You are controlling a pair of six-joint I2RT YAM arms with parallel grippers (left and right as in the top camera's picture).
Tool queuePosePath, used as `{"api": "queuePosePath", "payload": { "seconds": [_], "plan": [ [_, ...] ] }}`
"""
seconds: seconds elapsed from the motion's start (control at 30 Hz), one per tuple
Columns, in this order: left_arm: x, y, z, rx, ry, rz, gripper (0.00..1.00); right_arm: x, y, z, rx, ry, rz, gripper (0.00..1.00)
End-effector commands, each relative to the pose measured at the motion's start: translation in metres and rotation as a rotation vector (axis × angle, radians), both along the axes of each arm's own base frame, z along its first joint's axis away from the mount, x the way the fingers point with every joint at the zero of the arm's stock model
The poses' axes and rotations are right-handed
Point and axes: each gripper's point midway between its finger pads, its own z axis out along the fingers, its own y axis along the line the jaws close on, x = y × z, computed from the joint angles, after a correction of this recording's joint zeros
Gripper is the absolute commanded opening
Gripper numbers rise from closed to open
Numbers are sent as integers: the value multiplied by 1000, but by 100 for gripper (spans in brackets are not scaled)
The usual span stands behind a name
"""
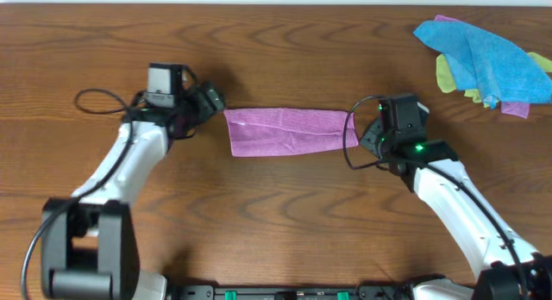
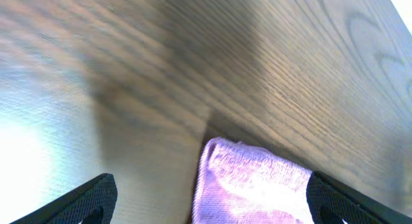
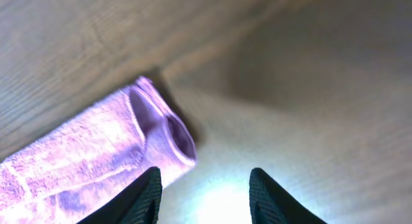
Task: Fold the cloth
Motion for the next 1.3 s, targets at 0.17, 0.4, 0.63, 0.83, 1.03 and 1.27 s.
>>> {"api": "queuePosePath", "payload": {
  "seconds": [0.17, 0.4, 0.63, 0.83, 1.03, 1.27],
  "plan": [
    [-24, -4, 35, -26, -5, -64, 95, -2, 11, -13, 123, 52, -78, 46],
    [-45, -16, 36, -79, 53, -133, 95, 6, 29, -37, 196, 93, -43, 46],
    [-55, -19, 32, -93, 97, -153, 95, 6, 36, -53, 229, 133, -34, 49],
    [-57, -24, 34, -118, 91, -182, 95, 11, 38, -52, 235, 112, -26, 50],
    [-57, -25, 35, -121, 89, -192, 95, 8, 40, -60, 267, 98, -29, 51],
    [-58, -28, 36, -137, 87, -205, 95, 8, 42, -63, 282, 80, -27, 51]
  ]
}}
